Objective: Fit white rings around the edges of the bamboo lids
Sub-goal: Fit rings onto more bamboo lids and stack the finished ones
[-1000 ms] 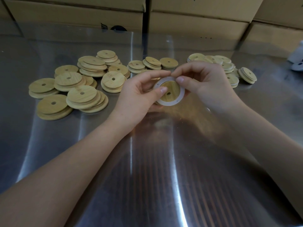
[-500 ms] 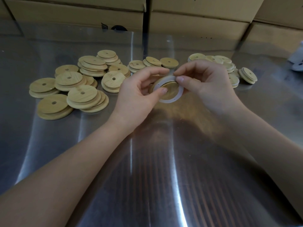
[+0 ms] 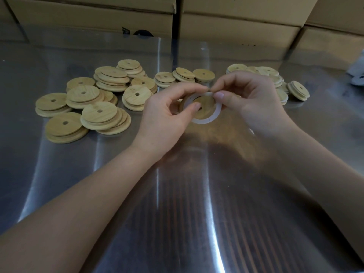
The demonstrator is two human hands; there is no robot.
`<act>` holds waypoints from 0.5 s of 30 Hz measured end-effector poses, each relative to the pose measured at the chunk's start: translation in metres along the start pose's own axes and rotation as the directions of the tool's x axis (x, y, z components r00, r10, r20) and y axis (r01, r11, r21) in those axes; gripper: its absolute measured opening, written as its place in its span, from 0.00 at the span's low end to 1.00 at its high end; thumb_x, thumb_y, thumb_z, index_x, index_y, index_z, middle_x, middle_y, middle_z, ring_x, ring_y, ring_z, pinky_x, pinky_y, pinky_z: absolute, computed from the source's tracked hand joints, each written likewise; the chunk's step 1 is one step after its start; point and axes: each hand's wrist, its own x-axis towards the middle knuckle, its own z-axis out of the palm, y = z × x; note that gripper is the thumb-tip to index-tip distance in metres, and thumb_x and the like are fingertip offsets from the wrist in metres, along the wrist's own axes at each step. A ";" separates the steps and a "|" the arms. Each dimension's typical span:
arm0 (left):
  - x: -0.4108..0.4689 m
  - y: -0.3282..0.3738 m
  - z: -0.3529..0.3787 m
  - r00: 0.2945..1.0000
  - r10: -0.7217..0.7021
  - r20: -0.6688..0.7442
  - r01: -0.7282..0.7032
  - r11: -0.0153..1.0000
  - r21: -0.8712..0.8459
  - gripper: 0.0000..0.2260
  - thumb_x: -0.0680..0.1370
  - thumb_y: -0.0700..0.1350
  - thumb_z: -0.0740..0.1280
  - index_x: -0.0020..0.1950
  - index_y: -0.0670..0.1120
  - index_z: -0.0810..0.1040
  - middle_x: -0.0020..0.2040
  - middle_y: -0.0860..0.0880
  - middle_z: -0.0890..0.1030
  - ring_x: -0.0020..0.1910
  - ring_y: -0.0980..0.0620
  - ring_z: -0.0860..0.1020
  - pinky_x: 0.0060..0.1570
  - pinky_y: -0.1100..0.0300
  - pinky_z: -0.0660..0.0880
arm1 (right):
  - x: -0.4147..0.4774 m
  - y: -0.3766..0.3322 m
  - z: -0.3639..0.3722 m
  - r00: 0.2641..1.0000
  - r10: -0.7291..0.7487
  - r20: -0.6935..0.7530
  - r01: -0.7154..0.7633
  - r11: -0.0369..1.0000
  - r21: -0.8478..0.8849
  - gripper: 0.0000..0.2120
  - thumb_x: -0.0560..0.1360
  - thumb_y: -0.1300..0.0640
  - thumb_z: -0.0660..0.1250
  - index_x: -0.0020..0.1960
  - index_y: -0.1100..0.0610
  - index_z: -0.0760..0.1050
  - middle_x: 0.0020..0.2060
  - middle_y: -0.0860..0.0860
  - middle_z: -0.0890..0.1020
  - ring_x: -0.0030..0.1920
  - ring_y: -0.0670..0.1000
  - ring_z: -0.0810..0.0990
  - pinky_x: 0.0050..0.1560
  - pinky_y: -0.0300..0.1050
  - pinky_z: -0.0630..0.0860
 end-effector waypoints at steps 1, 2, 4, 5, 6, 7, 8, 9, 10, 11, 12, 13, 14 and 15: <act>0.000 0.000 0.000 1.000 0.000 0.001 0.000 1.000 -0.002 0.13 0.76 0.34 0.69 0.58 0.46 0.80 0.55 0.49 0.83 0.58 0.51 0.80 0.60 0.50 0.77 | 0.000 0.001 0.000 1.000 0.011 0.000 -0.011 1.000 0.013 0.10 0.75 0.68 0.68 0.44 0.54 0.78 0.41 0.51 0.82 0.42 0.48 0.81 0.43 0.40 0.78; -0.001 0.000 0.001 1.000 0.000 0.002 0.000 1.000 -0.002 0.13 0.76 0.35 0.69 0.58 0.47 0.80 0.55 0.49 0.83 0.58 0.52 0.80 0.59 0.50 0.77 | 0.000 0.001 0.000 1.000 0.023 -0.002 -0.023 0.999 0.026 0.10 0.75 0.68 0.68 0.44 0.54 0.79 0.41 0.51 0.82 0.42 0.48 0.82 0.43 0.40 0.78; -0.001 0.000 0.001 1.000 -0.008 0.006 0.008 1.000 -0.003 0.13 0.76 0.35 0.70 0.58 0.48 0.80 0.55 0.49 0.83 0.58 0.52 0.80 0.59 0.49 0.78 | 0.000 0.003 0.001 0.999 0.046 -0.015 -0.045 0.998 0.049 0.10 0.75 0.68 0.68 0.44 0.54 0.79 0.40 0.50 0.83 0.41 0.47 0.82 0.43 0.40 0.79; -0.001 0.000 0.001 1.000 -0.015 0.007 0.015 1.000 -0.008 0.13 0.76 0.35 0.70 0.58 0.47 0.80 0.54 0.49 0.83 0.58 0.52 0.81 0.59 0.49 0.78 | 0.000 0.003 0.002 0.998 0.052 -0.021 -0.051 0.997 0.056 0.10 0.74 0.68 0.68 0.44 0.54 0.79 0.40 0.50 0.83 0.41 0.47 0.83 0.42 0.40 0.79; -0.001 0.000 0.001 1.000 -0.020 0.007 0.021 1.000 -0.013 0.12 0.76 0.35 0.70 0.58 0.47 0.80 0.54 0.49 0.83 0.58 0.52 0.81 0.58 0.49 0.78 | 0.000 0.004 0.002 0.998 0.054 -0.026 -0.053 0.997 0.061 0.09 0.74 0.68 0.69 0.44 0.54 0.79 0.39 0.50 0.83 0.41 0.47 0.83 0.42 0.40 0.79; -0.001 0.000 0.000 1.000 -0.026 0.007 0.026 0.999 -0.020 0.12 0.76 0.36 0.70 0.58 0.47 0.80 0.54 0.49 0.83 0.57 0.52 0.81 0.58 0.48 0.78 | 0.000 0.004 0.002 0.998 0.054 -0.028 -0.053 0.997 0.064 0.09 0.74 0.68 0.69 0.44 0.54 0.80 0.39 0.49 0.83 0.41 0.46 0.83 0.42 0.40 0.79; -0.002 0.000 0.000 0.999 -0.033 0.008 0.033 0.999 -0.027 0.12 0.76 0.36 0.70 0.58 0.47 0.81 0.55 0.50 0.83 0.57 0.53 0.81 0.57 0.48 0.79 | 0.000 0.004 0.002 0.998 0.054 -0.027 -0.052 0.997 0.065 0.09 0.74 0.68 0.69 0.44 0.55 0.80 0.39 0.49 0.83 0.41 0.46 0.83 0.42 0.39 0.79; -0.002 0.000 0.000 0.999 -0.041 0.008 0.041 0.999 -0.035 0.12 0.76 0.36 0.70 0.58 0.47 0.81 0.55 0.50 0.83 0.57 0.53 0.81 0.56 0.48 0.79 | 0.000 0.004 0.002 0.998 0.053 -0.026 -0.052 0.997 0.063 0.08 0.74 0.68 0.69 0.44 0.55 0.80 0.39 0.49 0.83 0.41 0.46 0.83 0.42 0.39 0.79; -0.002 0.000 0.000 0.999 -0.048 0.007 0.049 0.998 -0.045 0.12 0.76 0.36 0.70 0.58 0.48 0.81 0.54 0.50 0.83 0.57 0.53 0.81 0.56 0.48 0.79 | 0.000 0.004 0.002 0.998 0.054 -0.024 -0.052 0.997 0.059 0.08 0.74 0.68 0.69 0.44 0.55 0.80 0.39 0.50 0.83 0.41 0.47 0.83 0.42 0.40 0.79; -0.002 0.000 0.000 0.998 -0.057 0.005 0.057 0.997 -0.056 0.12 0.76 0.36 0.70 0.57 0.49 0.80 0.54 0.50 0.84 0.57 0.53 0.81 0.56 0.48 0.79 | 0.000 0.004 0.002 0.998 0.056 -0.024 -0.054 0.997 0.055 0.09 0.74 0.68 0.69 0.44 0.55 0.79 0.39 0.51 0.83 0.41 0.47 0.83 0.43 0.40 0.79; -0.002 0.000 0.001 0.998 -0.066 0.003 0.066 0.995 -0.069 0.13 0.76 0.36 0.70 0.57 0.49 0.80 0.54 0.50 0.84 0.56 0.53 0.81 0.56 0.48 0.79 | 0.000 0.004 0.002 0.998 0.058 -0.022 -0.057 0.997 0.051 0.09 0.74 0.68 0.69 0.44 0.55 0.79 0.40 0.52 0.83 0.41 0.48 0.82 0.43 0.41 0.79; -0.002 0.000 0.001 0.997 -0.074 0.003 0.074 0.994 -0.080 0.13 0.76 0.36 0.70 0.57 0.50 0.80 0.54 0.50 0.84 0.56 0.52 0.81 0.56 0.47 0.79 | 0.000 0.004 0.001 0.998 0.060 -0.018 -0.059 0.997 0.047 0.08 0.74 0.68 0.69 0.44 0.55 0.79 0.40 0.53 0.83 0.41 0.49 0.82 0.44 0.42 0.80; -0.002 -0.001 0.001 0.997 -0.080 0.005 0.080 0.993 -0.084 0.13 0.76 0.36 0.70 0.57 0.50 0.80 0.54 0.49 0.84 0.56 0.52 0.82 0.56 0.47 0.79 | 0.000 0.004 0.001 0.998 0.061 -0.015 -0.061 0.997 0.039 0.08 0.74 0.68 0.69 0.44 0.55 0.79 0.40 0.54 0.83 0.41 0.50 0.82 0.44 0.42 0.80; -0.002 -0.001 0.000 0.997 -0.082 0.009 0.083 0.993 -0.083 0.13 0.76 0.36 0.70 0.57 0.49 0.80 0.54 0.49 0.83 0.56 0.52 0.82 0.56 0.47 0.80 | 0.000 0.004 0.001 0.998 0.063 -0.014 -0.063 0.998 0.027 0.08 0.74 0.68 0.69 0.44 0.55 0.80 0.40 0.54 0.83 0.42 0.50 0.82 0.45 0.43 0.80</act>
